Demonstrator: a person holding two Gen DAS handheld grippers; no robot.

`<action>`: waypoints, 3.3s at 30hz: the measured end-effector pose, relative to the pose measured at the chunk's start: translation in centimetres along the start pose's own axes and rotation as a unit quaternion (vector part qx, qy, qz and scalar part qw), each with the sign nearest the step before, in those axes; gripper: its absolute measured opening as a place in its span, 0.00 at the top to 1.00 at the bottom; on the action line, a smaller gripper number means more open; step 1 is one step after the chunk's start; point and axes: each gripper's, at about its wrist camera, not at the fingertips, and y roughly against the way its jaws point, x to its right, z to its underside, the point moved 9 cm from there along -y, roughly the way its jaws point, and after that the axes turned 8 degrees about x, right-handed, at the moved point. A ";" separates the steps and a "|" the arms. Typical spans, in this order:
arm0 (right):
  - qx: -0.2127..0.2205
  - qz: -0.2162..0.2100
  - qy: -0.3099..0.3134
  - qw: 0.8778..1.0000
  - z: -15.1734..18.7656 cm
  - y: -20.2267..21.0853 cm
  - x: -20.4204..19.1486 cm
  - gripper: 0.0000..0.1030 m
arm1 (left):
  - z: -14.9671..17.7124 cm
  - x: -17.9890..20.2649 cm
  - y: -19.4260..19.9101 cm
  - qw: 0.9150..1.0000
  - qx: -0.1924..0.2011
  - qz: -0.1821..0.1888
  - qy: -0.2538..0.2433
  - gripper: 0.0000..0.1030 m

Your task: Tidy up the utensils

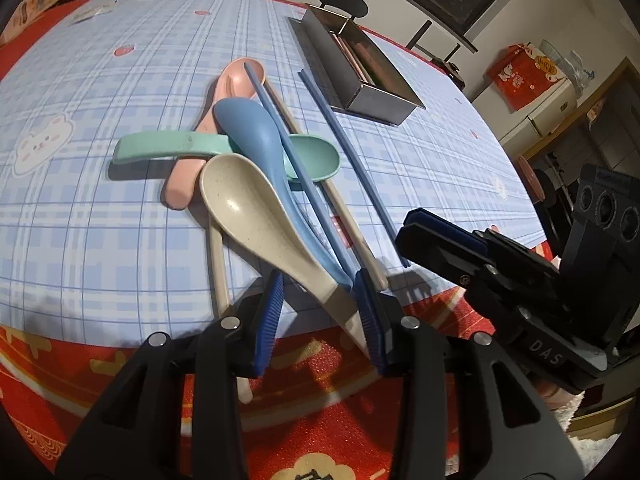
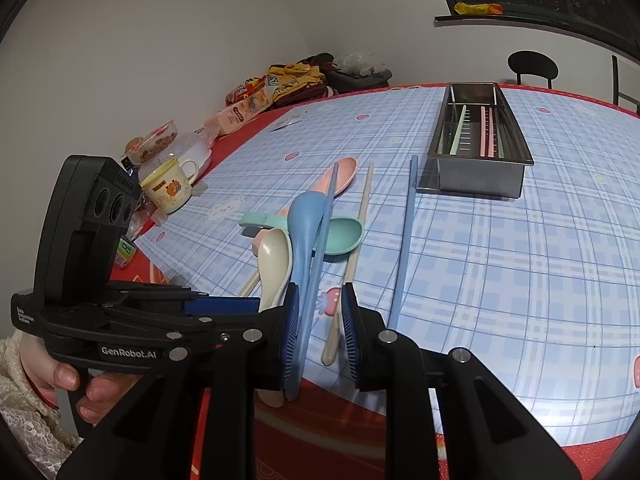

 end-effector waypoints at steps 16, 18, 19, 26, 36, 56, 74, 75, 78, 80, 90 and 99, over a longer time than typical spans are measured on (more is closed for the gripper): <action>-0.018 -0.001 -0.006 1.000 0.3 -0.7 -0.1 0.79 | 0.3 -0.1 -0.1 1.000 0.013 0.023 0.001 0.68; -0.024 -0.002 -0.007 1.000 0.4 -1.0 -0.1 0.79 | 0.3 -0.2 0.1 0.999 0.013 0.032 0.005 0.71; -0.027 -0.002 -0.007 1.000 0.4 -1.1 -0.2 0.79 | 0.3 -0.3 0.1 0.999 0.013 0.038 0.011 0.71; -0.039 0.002 -0.008 0.999 0.7 -1.4 -0.1 0.79 | 0.4 -0.7 0.4 0.998 0.005 0.060 0.027 0.72; -0.059 0.006 -0.014 0.998 0.7 -2.3 0.4 0.79 | 0.3 -0.2 0.2 0.998 0.003 0.060 0.007 0.72; -0.084 0.048 -0.009 0.995 -0.2 -4.7 1.4 0.79 | 0.3 -2.2 0.7 0.998 0.015 0.057 0.011 0.89; -0.049 0.086 -0.026 0.995 -0.6 -4.2 2.9 0.94 | 0.4 -2.5 0.6 0.997 0.025 0.072 0.002 0.87; -0.046 0.086 -0.029 0.995 -0.6 -4.1 3.0 0.94 | 0.4 -2.5 0.6 0.997 0.025 0.072 0.002 0.87; -0.033 0.087 -0.035 0.995 -0.8 -3.9 3.1 0.94 | 0.5 -2.3 0.6 0.997 0.026 0.071 0.001 0.87; -0.023 0.084 -0.040 0.995 -1.0 -3.6 3.2 0.94 | 0.5 -2.2 0.6 0.997 0.026 0.071 0.001 0.87; 0.013 0.083 -0.049 0.995 -1.7 -2.5 3.6 0.94 | 0.4 -2.2 0.7 0.996 0.029 0.086 0.015 0.89; 0.022 0.071 -0.066 0.995 -1.8 -2.3 3.9 0.94 | 0.1 -4.0 2.1 0.991 0.066 0.100 0.057 0.89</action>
